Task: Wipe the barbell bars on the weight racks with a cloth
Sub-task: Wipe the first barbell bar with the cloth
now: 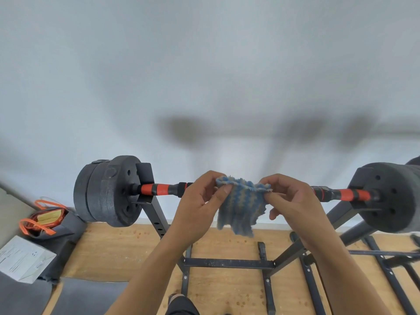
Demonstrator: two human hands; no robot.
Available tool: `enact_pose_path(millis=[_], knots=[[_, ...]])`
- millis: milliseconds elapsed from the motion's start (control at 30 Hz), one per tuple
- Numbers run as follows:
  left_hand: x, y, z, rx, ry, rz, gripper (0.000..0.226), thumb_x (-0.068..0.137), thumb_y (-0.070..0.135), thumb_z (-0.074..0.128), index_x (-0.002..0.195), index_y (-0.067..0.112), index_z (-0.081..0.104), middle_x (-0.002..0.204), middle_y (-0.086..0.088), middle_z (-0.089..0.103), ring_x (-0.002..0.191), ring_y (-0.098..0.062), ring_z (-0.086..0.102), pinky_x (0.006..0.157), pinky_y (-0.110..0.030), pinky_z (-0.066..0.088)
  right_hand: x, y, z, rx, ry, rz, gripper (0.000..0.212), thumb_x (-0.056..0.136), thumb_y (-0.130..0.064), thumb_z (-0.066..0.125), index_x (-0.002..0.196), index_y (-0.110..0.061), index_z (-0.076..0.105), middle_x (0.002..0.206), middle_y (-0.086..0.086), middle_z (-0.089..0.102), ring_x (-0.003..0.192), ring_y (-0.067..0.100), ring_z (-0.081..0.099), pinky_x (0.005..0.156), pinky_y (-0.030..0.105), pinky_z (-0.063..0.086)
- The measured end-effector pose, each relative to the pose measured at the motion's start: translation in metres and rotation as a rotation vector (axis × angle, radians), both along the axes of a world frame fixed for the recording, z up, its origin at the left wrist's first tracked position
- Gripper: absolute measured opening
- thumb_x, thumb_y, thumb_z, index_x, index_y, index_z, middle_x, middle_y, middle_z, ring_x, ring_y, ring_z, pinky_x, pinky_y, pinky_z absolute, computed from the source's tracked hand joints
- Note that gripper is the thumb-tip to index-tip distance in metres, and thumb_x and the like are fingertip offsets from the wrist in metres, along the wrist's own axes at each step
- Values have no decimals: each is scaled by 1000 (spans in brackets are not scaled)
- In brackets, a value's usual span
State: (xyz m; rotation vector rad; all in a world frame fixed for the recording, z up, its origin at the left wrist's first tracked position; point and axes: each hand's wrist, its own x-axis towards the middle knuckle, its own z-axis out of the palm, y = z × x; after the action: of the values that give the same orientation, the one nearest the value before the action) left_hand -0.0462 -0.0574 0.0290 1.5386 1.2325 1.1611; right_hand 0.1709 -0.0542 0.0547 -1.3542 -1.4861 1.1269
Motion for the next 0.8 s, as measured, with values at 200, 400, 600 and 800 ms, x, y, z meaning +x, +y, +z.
enact_pose_path(millis=[200, 400, 600, 800], knots=[[2, 4, 11, 213, 195, 37, 13, 105, 50, 48, 111, 41, 56, 92, 9, 69, 87, -17, 70, 66, -38, 62, -2, 1, 3, 20, 38, -22, 32, 93, -1, 61, 101, -28, 74, 98, -7, 76, 63, 24, 65, 67, 31, 59], [5, 4, 15, 109, -7, 25, 20, 104, 38, 57, 111, 21, 65, 98, 5, 72, 93, -20, 72, 75, -35, 62, -11, 1, 10, 86, -47, 68, 13, 85, -37, 77, 88, -25, 76, 76, 0, 71, 69, 17, 65, 61, 25, 51], [0, 1, -6, -261, -94, -202, 41, 86, 48, 81, 111, 17, 74, 108, -7, 76, 102, -30, 74, 91, -48, 61, -9, 11, 15, 72, -71, 70, 28, 96, -39, 64, 92, -11, 66, 85, 13, 67, 79, 25, 67, 70, 40, 59], [4, -17, -26, -315, -145, -141, 29, 90, 39, 81, 105, 16, 71, 103, -11, 76, 100, -34, 73, 94, -61, 57, -4, 13, 7, -228, 88, 80, 28, 100, -36, 56, 111, -12, 65, 101, 6, 77, 88, 23, 76, 70, 40, 64]])
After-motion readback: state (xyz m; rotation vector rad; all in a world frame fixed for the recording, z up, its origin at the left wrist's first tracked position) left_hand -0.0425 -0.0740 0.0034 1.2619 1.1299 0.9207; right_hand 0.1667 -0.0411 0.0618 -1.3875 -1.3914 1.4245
